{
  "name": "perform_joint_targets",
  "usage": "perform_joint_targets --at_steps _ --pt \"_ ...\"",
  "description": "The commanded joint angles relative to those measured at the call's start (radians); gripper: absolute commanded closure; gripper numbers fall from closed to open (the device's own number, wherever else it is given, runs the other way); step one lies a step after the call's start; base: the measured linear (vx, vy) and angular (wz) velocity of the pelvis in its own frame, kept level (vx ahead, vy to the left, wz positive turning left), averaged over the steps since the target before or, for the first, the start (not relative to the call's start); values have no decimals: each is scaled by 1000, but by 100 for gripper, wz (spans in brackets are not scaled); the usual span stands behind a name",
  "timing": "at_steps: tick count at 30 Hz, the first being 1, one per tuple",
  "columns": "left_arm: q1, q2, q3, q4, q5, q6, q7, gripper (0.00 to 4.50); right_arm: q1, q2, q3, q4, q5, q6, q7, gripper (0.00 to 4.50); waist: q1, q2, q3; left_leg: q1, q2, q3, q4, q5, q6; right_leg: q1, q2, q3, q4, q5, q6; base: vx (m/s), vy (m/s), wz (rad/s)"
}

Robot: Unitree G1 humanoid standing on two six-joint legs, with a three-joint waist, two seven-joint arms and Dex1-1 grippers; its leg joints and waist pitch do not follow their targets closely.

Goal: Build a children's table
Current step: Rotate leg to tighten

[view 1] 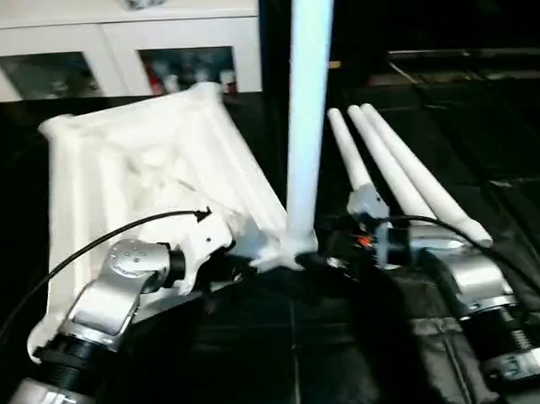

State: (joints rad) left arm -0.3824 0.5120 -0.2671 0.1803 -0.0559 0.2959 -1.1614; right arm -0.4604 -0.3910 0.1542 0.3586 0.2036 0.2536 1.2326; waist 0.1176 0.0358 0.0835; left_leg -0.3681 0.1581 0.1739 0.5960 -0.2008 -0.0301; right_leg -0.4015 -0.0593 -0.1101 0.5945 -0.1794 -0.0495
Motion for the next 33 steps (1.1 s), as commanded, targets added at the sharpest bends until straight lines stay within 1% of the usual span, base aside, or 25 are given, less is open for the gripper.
perform_joint_targets --at_steps 1,2,3,4,5,7,10,12,14,15,16,19,22,24,25,27,28,31,33 --pt "-18 11 -37 3 -19 -33 -71 450 -10 -18 21 -19 16 -11 55 2 -1 -1 -68 19 89 -27 -66 -127 98 51 -112 78 -71 -229 -194 0 0 0" --pt "-20 13 -39 6 -19 -39 -79 450 -11 -21 24 -18 16 -12 63 2 0 -1 -68 18 89 -26 -66 -130 92 52 -112 77 -71 -240 -191 0 0 0" --pt "-32 34 -59 26 -25 -79 -147 450 -24 -38 50 -8 18 -23 130 2 1 -4 -70 15 88 -26 -65 -125 92 54 -112 76 -69 -237 -189 0 0 0" --pt "-32 35 -60 27 -25 -81 -150 450 -25 -39 51 -7 18 -24 133 2 1 -6 -69 13 88 -25 -65 -120 95 54 -111 76 -68 -240 -184 0 0 0" --pt "-36 40 -68 33 -25 -93 -170 450 -29 -41 59 -3 21 -26 153 18 1 -8 -70 12 89 -26 -65 -119 95 54 -112 76 -68 -241 -182 0 0 0" --pt "-42 45 -78 42 -23 -109 -195 450 -33 -40 67 2 26 -26 177 18 4 -7 -71 15 90 -24 -64 -113 98 51 -113 77 -68 -240 -182 0 0 0" --pt "-49 51 -90 52 -24 -125 -222 450 -39 -33 72 10 35 -22 200 46 9 -7 -73 12 92 -25 -64 -93 102 52 -112 76 -63 -213 -190 0 0 0" --pt "-52 53 -94 57 -23 -132 -231 450 -41 -30 74 14 39 -24 211 58 12 -7 -73 12 92 -25 -62 -89 104 52 -113 76 -62 -209 -189 0 0 0" --pt "-55 54 -98 60 -22 -137 -236 450 -42 -28 76 16 40 -25 217 79 16 -8 -73 12 92 -25 -63 -90 101 52 -114 76 -62 -213 -187 0 0 0" --pt "-58 53 -101 68 -20 -146 -243 450 -44 -26 77 17 45 -23 224 79 19 -7 -74 12 91 -25 -62 -87 100 52 -114 75 -62 -212 -187 0 0 0" --pt "-59 52 -101 71 -20 -148 -244 450 -44 -25 78 16 47 -21 226 97 19 -7 -73 11 91 -25 -63 -87 100 52 -113 75 -63 -214 -185 0 0 0" --pt "-62 46 -105 80 -16 -156 -246 450 -43 -21 82 9 57 -10 237 118 19 -7 -73 11 92 -26 -63 -92 96 52 -113 75 -63 -221 -181 0 0 0" --pt "-64 44 -109 83 -16 -158 -247 450 -41 -22 89 7 61 0 247 148 19 -7 -73 11 92 -26 -64 -94 94 53 -113 75 -63 -221 -181 0 0 0" --pt "-63 44 -111 82 -16 -158 -248 450 -39 -22 90 5 64 8 253 163 20 -8 -73 10 91 -26 -63 -89 95 53 -113 75 -62 -222 -179 0 0 0" --pt "-62 44 -111 83 -16 -159 -249 450 -39 -22 90 5 65 10 254 163 20 -7 -72 11 91 -26 -64 -91 95 53 -114 75 -63 -225 -179 0 0 0" --pt "-62 43 -111 88 -15 -164 -249 450 -37 -23 93 2 68 17 261 191 21 -7 -73 11 91 -26 -63 -89 96 53 -113 75 -64 -227 -177 0 0 0" --pt "-62 43 -111 88 -15 -164 -249 450 -37 -23 93 2 68 17 261 191 20 -7 -71 11 92 -26 -64 -90 96 52 -112 75 -64 -227 -177 0 0 0" --pt "-60 43 -111 89 -16 -165 -246 450 -33 -25 94 -4 72 25 263 221 20 -7 -71 11 92 -27 -65 -97 91 52 -113 75 -64 -231 -175 0 0 0" --pt "-58 43 -109 90 -16 -165 -244 450 -28 -25 95 -9 75 30 264 228 20 -7 -71 11 91 -26 -64 -98 91 53 -114 75 -65 -233 -175 0 0 0"
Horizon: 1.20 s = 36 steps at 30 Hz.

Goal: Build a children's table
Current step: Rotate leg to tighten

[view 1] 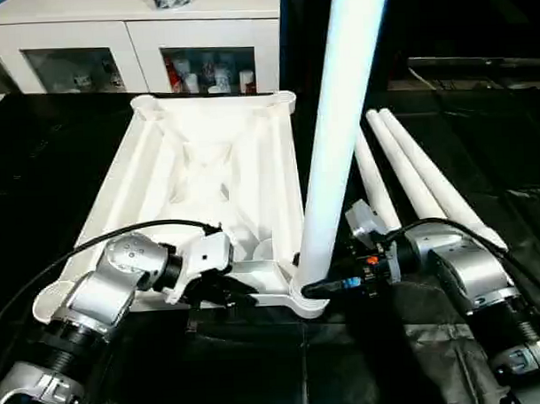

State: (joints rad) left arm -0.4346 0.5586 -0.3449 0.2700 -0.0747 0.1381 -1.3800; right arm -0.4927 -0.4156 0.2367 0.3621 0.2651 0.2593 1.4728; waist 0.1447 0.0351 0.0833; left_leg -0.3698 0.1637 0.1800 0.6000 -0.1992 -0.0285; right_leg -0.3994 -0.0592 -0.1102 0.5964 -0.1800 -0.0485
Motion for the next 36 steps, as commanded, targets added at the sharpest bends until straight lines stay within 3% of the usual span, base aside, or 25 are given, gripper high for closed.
perform_joint_targets --at_steps 1,8,9,13,14,16,17,18,21,22,25,27,30,36 --pt "-5 -4 -31 0 2 -6 -24 450 7 0 13 -16 14 27 24 231 -7 -8 -70 13 85 -32 -69 -100 88 50 -113 75 -67 -239 -173 0 0 0" --pt "4 -24 -6 -5 -10 42 23 450 43 20 12 -58 36 46 -10 239 -8 -6 -69 14 87 -32 -69 -101 89 49 -113 76 -67 -233 -175 0 0 0" --pt "3 -44 12 -29 -17 99 74 450 56 47 5 -65 26 55 -75 239 -7 -1 -68 13 86 -33 -70 -106 87 49 -114 75 -68 -241 -175 0 0 0" --pt "4 -108 60 -87 -52 216 186 450 60 129 -6 -41 -37 62 -277 242 -20 -5 -61 15 82 -35 -76 -158 42 51 -118 75 -79 -336 -162 0 0 0" --pt "6 -117 66 -99 -57 235 203 450 58 146 -9 -36 -47 70 -316 245 -28 -6 -58 12 80 -38 -78 -164 38 54 -119 74 -84 -367 -149 0 0 0" --pt "16 -168 89 -148 -54 313 301 450 37 238 -35 8 -81 84 -497 248 -47 -4 -58 9 85 -42 -82 -162 24 55 -118 74 -78 -349 -156 0 0 0" --pt "18 -189 98 -159 -42 337 347 450 28 267 -41 20 -98 85 -559 249 -66 -8 -55 2 74 -45 -82 -189 14 62 -119 67 -87 -420 -134 0 0 0" --pt "22 -213 109 -171 -33 367 393 450 19 296 -46 30 -112 95 -619 249 -70 -9 -55 1 72 -45 -82 -186 16 63 -119 68 -90 -432 -126 0 0 0" --pt "25 -271 144 -188 -16 423 500 450 3 353 -53 44 -135 111 -721 251 -84 -11 -53 10 66 -40 -76 -175 29 52 -115 70 -103 -456 -115 0 0 0" --pt "26 -316 166 -208 -3 470 588 450 -9 405 -60 53 -152 128 -807 251 -85 -13 -54 9 66 -38 -75 -166 31 53 -113 70 -100 -444 -116 0 0 0" --pt "29 -342 177 -221 0 481 635 450 -17 426 -58 62 -179 87 -856 251 -87 -14 -55 8 68 -38 -77 -143 50 50 -110 71 -95 -402 -117 0 0 0" --pt "33 -345 178 -226 -1 483 642 450 -19 426 -63 67 -181 68 -857 251 -86 -15 -61 5 70 -37 -75 -110 67 53 -109 72 -85 -320 -136 0 0 0" --pt "40 -335 171 -241 2 490 640 450 -16 420 -87 68 -161 64 -846 184 -87 -14 -62 3 69 -35 -74 -88 87 55 -108 73 -79 -253 -155 0 0 0" --pt "48 -275 147 -256 -1 478 574 450 17 352 -118 37 -134 48 -767 137 -81 -6 -67 4 72 -36 -71 -70 106 58 -107 71 -74 -198 -169 0 0 0"
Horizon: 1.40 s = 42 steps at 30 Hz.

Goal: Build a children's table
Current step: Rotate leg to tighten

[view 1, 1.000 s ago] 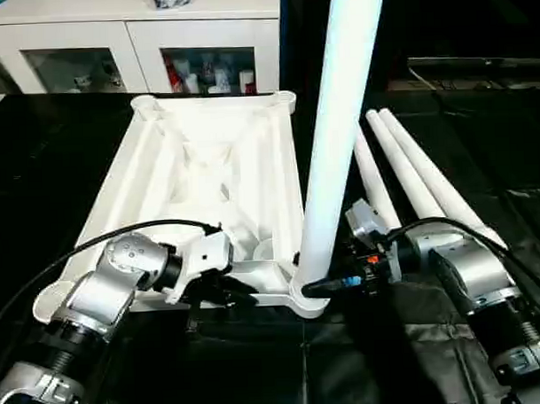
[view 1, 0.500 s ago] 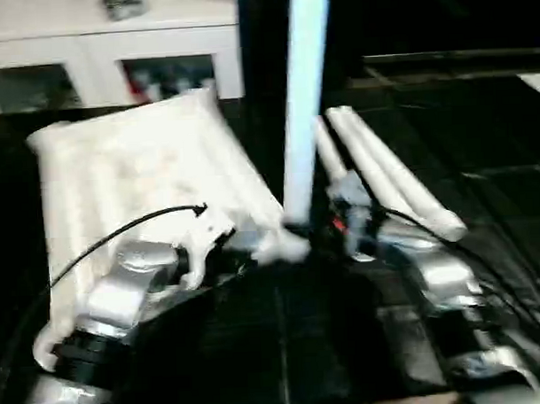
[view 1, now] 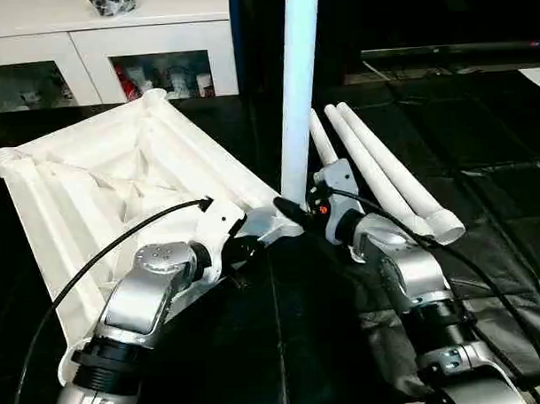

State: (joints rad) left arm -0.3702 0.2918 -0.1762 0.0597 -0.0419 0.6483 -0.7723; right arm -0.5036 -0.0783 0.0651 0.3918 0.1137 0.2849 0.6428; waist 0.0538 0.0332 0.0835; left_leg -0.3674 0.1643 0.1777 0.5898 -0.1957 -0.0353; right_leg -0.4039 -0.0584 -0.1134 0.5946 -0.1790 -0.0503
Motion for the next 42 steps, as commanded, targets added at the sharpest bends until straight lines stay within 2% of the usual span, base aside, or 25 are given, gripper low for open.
perform_joint_targets --at_steps 1,3,4,5,7,9,10,12,14,15,18,22,23,24,25,31,34,42 --pt "-16 7 -29 -41 -35 -44 -55 450 32 -3 48 0 27 18 90 137 10 -3 -68 1 70 -33 -60 -75 114 62 -108 74 -72 -195 -169 0 0 0" --pt "-16 40 -42 -27 -36 -82 -105 450 41 -45 46 -18 44 3 154 125 15 0 -68 6 74 -33 -60 -91 112 61 -108 75 -74 -198 -169 0 0 0" --pt "-17 58 -48 -17 -37 -103 -134 450 44 -70 48 -26 51 -5 191 99 16 0 -69 6 74 -33 -60 -90 112 61 -108 75 -73 -192 -171 0 0 0" --pt "-18 77 -55 -7 -34 -129 -163 450 45 -93 50 -32 55 -13 225 99 19 2 -70 4 72 -34 -59 -90 113 64 -107 74 -71 -183 -174 0 0 0" --pt "-22 97 -63 7 -32 -145 -193 450 44 -120 52 -32 55 -15 257 79 24 0 -70 7 73 -32 -59 -96 114 61 -107 75 -72 -187 -175 0 0 0" --pt "-35 141 -79 44 -28 -211 -261 450 39 -181 63 -27 49 -44 335 66 37 2 -70 9 72 -31 -58 -105 106 60 -107 75 -74 -219 -168 0 0 0" --pt "-41 176 -95 64 -35 -258 -332 450 35 -218 65 -34 75 -50 424 66 41 2 -69 12 74 -30 -59 -110 105 58 -107 75 -76 -225 -166 0 0 0" --pt "-43 201 -110 77 -36 -286 -377 450 33 -244 71 -42 95 -47 492 66 51 4 -69 16 79 -27 -59 -119 103 54 -105 76 -72 -217 -173 0 0 0" --pt "-43 222 -123 90 -35 -316 -418 450 30 -266 82 -43 108 -47 544 66 58 4 -72 14 82 -29 -59 -114 103 56 -106 75 -67 -200 -177 0 0 0" --pt "-42 231 -129 97 -39 -333 -446 450 25 -276 88 -37 110 -60 570 66 65 5 -74 16 84 -29 -57 -106 101 53 -107 75 -63 -177 -187 0 0 0" --pt "-43 242 -139 120 -46 -376 -496 450 11 -295 103 -14 110 -102 631 66 69 2 -74 11 83 -29 -56 -99 103 56 -110 76 -60 -162 -196 0 0 0" --pt "-48 252 -160 150 -49 -432 -546 450 -10 -311 119 6 137 -96 728 66 76 -1 -73 10 82 -28 -56 -109 105 57 -112 76 -64 -200 -190 0 0 0" --pt "-49 252 -163 153 -48 -436 -551 450 -13 -312 121 8 140 -90 740 91 80 -1 -73 11 84 -28 -57 -115 101 57 -112 76 -65 -218 -185 0 0 0" --pt "-48 254 -168 153 -48 -441 -563 450 -17 -313 127 9 146 -77 760 91 82 -6 -72 11 83 -28 -57 -116 101 57 -112 76 -65 -230 -181 0 0 0" --pt "-48 255 -172 156 -49 -447 -571 450 -19 -313 129 11 148 -71 771 100 84 -4 -72 12 85 -28 -58 -115 98 55 -113 76 -67 -241 -175 0 0 0" --pt "-47 262 -183 170 -40 -471 -596 450 -30 -322 155 21 157 -36 831 138 85 -8 -73 10 84 -29 -57 -100 101 55 -112 76 -64 -233 -174 0 0 0" --pt "-48 262 -184 181 -40 -483 -602 450 -34 -328 167 33 156 -32 858 179 85 -8 -72 9 83 -29 -58 -106 98 56 -112 75 -67 -252 -166 0 0 0" --pt "-54 254 -184 209 -35 -501 -603 450 -38 -333 176 33 161 -8 890 224 85 -8 -71 10 84 -29 -58 -106 95 55 -112 75 -66 -252 -167 0 0 0"
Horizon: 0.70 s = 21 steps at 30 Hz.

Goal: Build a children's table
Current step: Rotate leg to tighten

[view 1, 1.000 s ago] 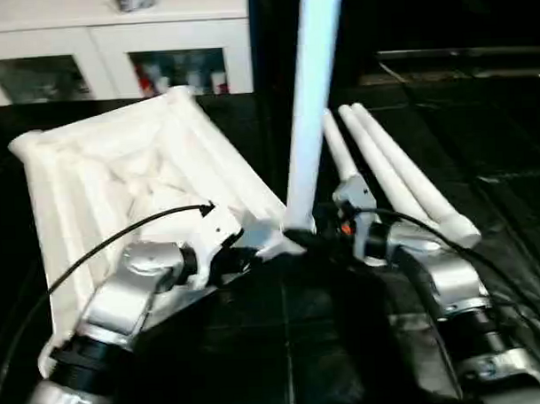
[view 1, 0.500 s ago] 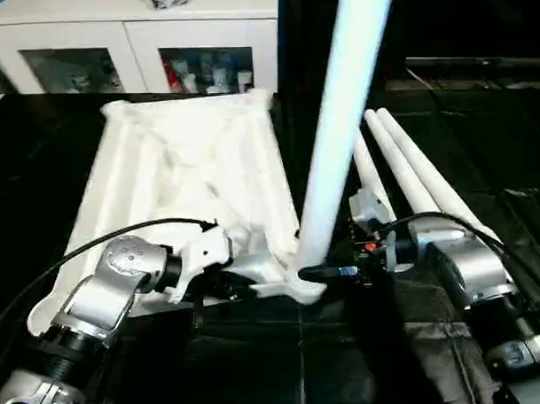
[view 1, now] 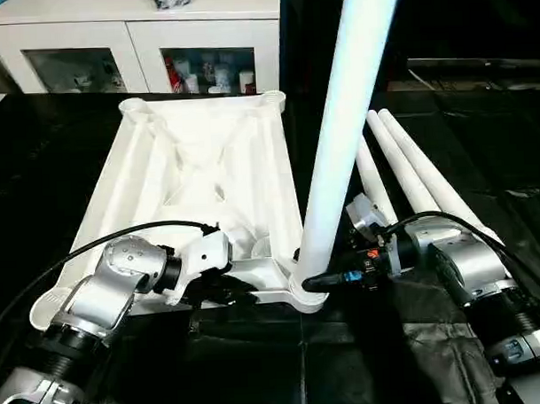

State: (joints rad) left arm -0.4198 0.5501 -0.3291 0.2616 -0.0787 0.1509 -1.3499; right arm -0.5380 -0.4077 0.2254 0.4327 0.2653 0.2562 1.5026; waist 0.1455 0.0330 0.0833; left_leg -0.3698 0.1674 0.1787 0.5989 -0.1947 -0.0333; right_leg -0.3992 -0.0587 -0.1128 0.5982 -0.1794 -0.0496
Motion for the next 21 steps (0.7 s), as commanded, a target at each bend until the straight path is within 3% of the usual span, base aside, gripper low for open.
perform_joint_targets --at_steps 1,8,11,13,14,15,18,20,21 --pt "-5 -7 -29 10 0 -3 -24 450 -4 -5 19 -8 11 23 34 228 -6 -8 -71 13 81 -30 -68 -109 93 50 -112 75 -70 -256 -167 0 0 0" --pt "-3 -24 -7 24 -8 18 13 450 16 5 23 -31 22 42 27 240 -7 -7 -70 14 82 -30 -68 -115 88 49 -112 75 -72 -266 -163 0 0 0" --pt "1 -47 28 8 -25 79 80 450 41 35 8 -53 16 53 -62 240 -6 -5 -69 17 82 -29 -68 -124 84 47 -114 76 -75 -274 -167 0 0 0" --pt "7 -75 63 -36 -37 156 160 450 58 86 -6 -64 -13 76 -206 241 -11 -9 -66 12 83 -31 -72 -129 72 50 -115 75 -76 -292 -164 0 0 0" --pt "8 -87 76 -52 -44 186 188 450 60 108 -14 -63 -21 89 -260 241 -17 -8 -63 11 82 -33 -75 -147 58 50 -115 75 -78 -322 -157 0 0 0" --pt "10 -112 98 -85 -56 243 241 450 61 155 -30 -56 -37 102 -364 241 -26 -15 -61 10 78 -35 -77 -164 44 53 -116 73 -80 -366 -144 0 0 0" --pt "11 -152 126 -123 -60 311 314 450 57 224 -48 -32 -56 118 -494 244 -50 -13 -56 8 70 -37 -78 -184 35 53 -117 71 -94 -439 -116 0 0 0" --pt "11 -214 165 -168 -59 403 419 450 47 310 -64 3 -79 132 -641 244 -66 -13 -52 2 71 -39 -81 -178 28 54 -116 68 -93 -442 -118 0 0 0" --pt "10 -245 181 -185 -52 439 472 450 34 348 -75 31 -89 135 -713 246 -72 -14 -56 5 69 -39 -79 -182 23 55 -116 68 -95 -453 -113 0 0 0"
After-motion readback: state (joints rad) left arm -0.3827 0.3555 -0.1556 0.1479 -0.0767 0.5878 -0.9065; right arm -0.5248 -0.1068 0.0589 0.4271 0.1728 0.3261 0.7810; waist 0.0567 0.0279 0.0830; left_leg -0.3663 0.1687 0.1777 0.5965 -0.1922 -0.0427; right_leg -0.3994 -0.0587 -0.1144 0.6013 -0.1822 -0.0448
